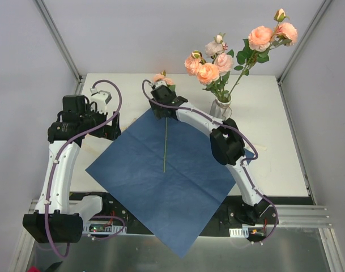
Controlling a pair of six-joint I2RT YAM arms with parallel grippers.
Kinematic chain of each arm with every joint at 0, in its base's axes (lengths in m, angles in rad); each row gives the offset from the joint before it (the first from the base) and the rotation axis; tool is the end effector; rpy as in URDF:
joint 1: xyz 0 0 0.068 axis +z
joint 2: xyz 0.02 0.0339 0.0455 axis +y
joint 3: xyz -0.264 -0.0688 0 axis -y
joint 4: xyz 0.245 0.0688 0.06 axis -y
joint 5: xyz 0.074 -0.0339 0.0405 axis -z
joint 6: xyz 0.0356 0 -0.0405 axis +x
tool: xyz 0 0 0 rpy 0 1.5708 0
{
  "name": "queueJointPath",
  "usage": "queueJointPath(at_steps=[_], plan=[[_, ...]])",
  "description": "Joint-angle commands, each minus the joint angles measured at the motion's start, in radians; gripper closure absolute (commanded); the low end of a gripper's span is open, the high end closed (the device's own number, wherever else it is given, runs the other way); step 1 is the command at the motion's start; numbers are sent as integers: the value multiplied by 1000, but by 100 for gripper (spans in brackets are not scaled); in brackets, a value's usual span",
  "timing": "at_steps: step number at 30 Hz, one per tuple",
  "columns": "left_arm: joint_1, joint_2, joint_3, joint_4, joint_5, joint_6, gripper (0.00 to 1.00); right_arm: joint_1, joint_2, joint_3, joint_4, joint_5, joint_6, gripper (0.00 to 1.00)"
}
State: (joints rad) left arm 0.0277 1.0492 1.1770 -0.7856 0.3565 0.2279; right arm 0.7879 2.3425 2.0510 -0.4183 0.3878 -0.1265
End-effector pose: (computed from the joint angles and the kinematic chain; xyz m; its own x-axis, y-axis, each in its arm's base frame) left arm 0.2090 -0.0066 0.3675 -0.5388 0.1969 -0.8191 0.3817 0.9238 -0.0291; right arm 0.3884 0.3713 0.2201 -0.3987 -0.5663 -0.7213 -0.5083 0.7912 -0.3402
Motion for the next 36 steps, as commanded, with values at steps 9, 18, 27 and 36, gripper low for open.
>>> queueJointPath(at_steps=[9,18,27,36], plan=[[6,11,-5,2,-7,28,1,-4,98,129,-181,-98,123,30],[5,9,-16,5,6,33,1,-1,133,133,-254,-121,186,46],[5,2,-42,8,-2,48,1,1,110,92,-231,-73,199,83],[6,-20,-39,9,-21,53,1,4,-93,35,-108,-32,182,99]])
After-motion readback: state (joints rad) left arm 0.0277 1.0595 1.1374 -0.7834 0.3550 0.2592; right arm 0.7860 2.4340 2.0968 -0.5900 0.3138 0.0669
